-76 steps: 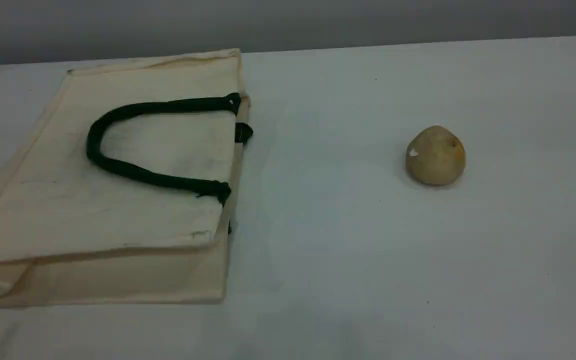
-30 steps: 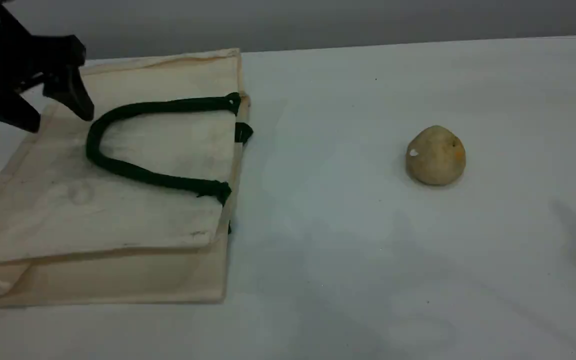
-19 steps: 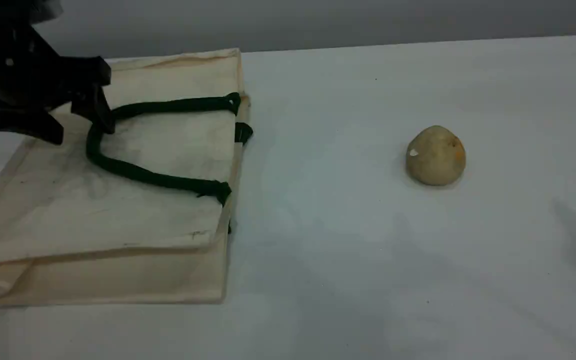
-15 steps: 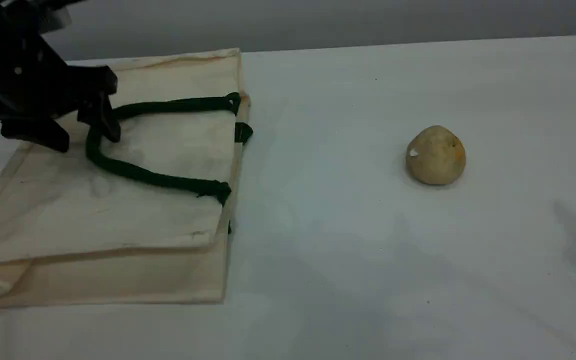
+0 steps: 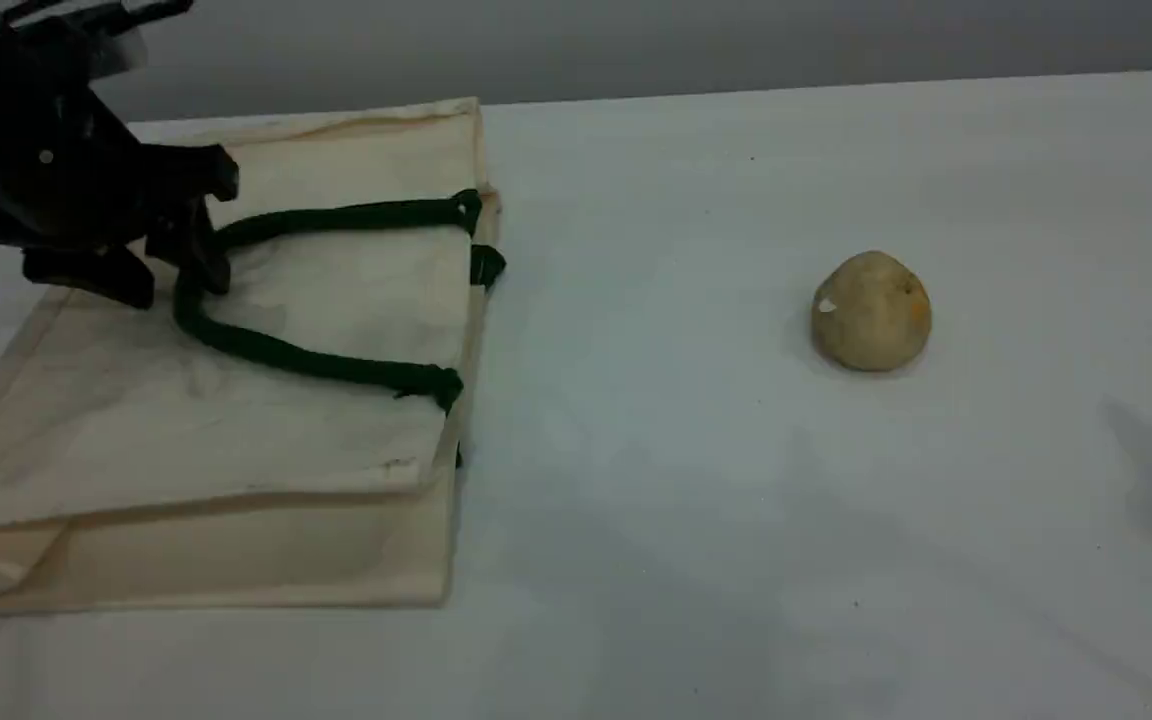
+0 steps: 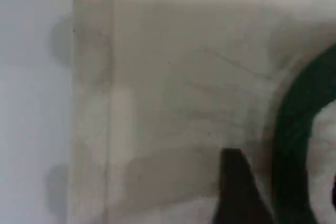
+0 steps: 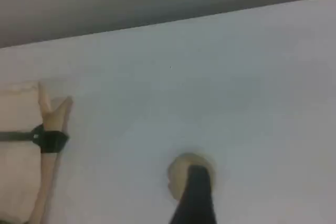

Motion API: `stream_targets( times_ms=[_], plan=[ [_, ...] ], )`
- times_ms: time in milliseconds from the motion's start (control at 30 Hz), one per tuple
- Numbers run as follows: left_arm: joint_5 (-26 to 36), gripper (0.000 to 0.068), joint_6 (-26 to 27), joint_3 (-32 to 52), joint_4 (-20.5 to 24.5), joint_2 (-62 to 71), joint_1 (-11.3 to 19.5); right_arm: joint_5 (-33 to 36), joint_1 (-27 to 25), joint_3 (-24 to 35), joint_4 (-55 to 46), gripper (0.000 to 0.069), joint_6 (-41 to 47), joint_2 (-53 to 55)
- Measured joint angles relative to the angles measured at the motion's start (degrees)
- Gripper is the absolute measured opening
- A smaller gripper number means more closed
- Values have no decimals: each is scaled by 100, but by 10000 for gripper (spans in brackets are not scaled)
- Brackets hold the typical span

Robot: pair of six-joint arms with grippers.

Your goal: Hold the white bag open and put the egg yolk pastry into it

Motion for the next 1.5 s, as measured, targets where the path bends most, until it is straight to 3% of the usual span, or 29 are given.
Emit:
stream_targets(
  times_ms=[100,367,567,800,1300,1500],
  plan=[
    [5,297,66,0,27,116,0,0,0,0,0,570,0,0],
    [94,216,266,-23,27,259,0,22,0,0,61,570,0,0],
    [302,94,539,-150,27,178,0,22,0,0,61,570,0,0],
    [1488,94,860,-951,61,172,0,17,0,0,56,570,-36,0],
    [5075,94,1764,-3971,-128,172,0,27,0,0,45,570,-470,138],
    [5363,94,1878,-4970,-127,104,-61,104,0,0,45,570,-530,628]
  ],
)
